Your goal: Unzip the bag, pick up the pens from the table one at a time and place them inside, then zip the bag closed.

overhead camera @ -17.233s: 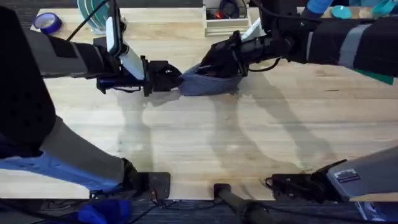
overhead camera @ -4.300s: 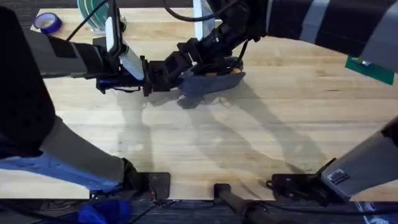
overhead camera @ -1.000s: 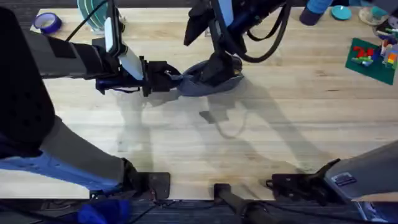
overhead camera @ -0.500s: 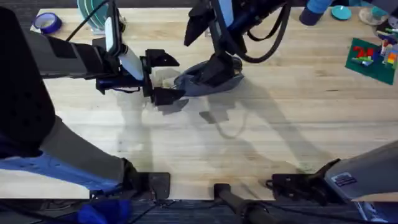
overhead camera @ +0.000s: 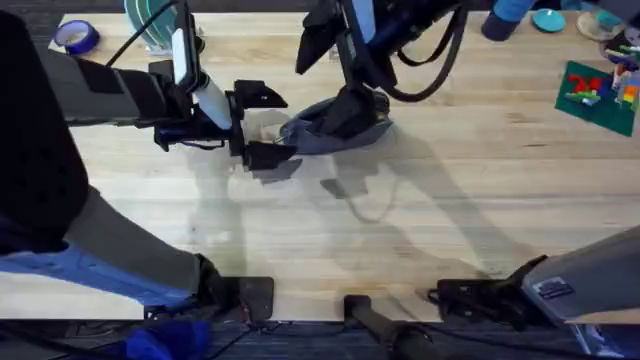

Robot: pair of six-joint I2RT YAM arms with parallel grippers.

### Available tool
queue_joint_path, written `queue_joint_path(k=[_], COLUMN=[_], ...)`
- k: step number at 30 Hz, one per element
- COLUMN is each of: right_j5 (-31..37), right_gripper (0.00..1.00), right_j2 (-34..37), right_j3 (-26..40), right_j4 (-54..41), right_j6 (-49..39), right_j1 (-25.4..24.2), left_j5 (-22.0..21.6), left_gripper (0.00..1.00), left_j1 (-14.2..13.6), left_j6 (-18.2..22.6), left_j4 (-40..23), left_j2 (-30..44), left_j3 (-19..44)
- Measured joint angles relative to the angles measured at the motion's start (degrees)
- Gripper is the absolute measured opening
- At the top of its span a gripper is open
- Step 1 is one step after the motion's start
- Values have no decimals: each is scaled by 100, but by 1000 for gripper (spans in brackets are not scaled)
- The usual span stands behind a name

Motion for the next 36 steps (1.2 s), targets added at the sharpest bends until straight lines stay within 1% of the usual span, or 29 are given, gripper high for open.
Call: queue_joint_path(k=[3, 7, 11, 14, 17, 19, 24, 30, 33, 36], right_j5=[0, 0, 0, 2, 2, 0, 0, 2, 115, 340], right_gripper=[997, 997, 997, 997, 997, 997, 997, 997, 997, 997], right_j2=[0, 0, 0, 0, 0, -1, 0, 0, 0, 32], right_j3=[0, 0, 0, 0, 0, 0, 0, 0, 0, 2], right_j4=[0, 0, 0, -2, -37, -42, -72, -26, 47, 168], right_j6=[0, -15, -17, -17, -20, -21, -11, -75, -219, -384], right_j1=[0, 0, 0, 0, 0, 0, 54, 350, 495, 610], left_j5=[-27, -101, -131, -147, -212, -298, -465, -546, -564, -631], left_gripper=[995, 995, 994, 995, 995, 995, 995, 995, 995, 995], left_j1=[72, 295, 526, 692, 926, 1103, 1567, 2073, 2217, 2240], left_j6=[138, 483, 967, 1419, 1900, 2117, 2428, 2770, 2855, 2900], left_j4=[-142, -575, -1164, -1636, -2023, -2161, -2360, -2503, -2638, -2684], left_j2=[0, 0, 0, 0, 0, 0, -18, -269, -306, -306], left_j3=[0, 0, 0, 0, 0, 0, 0, 0, 0, 0])
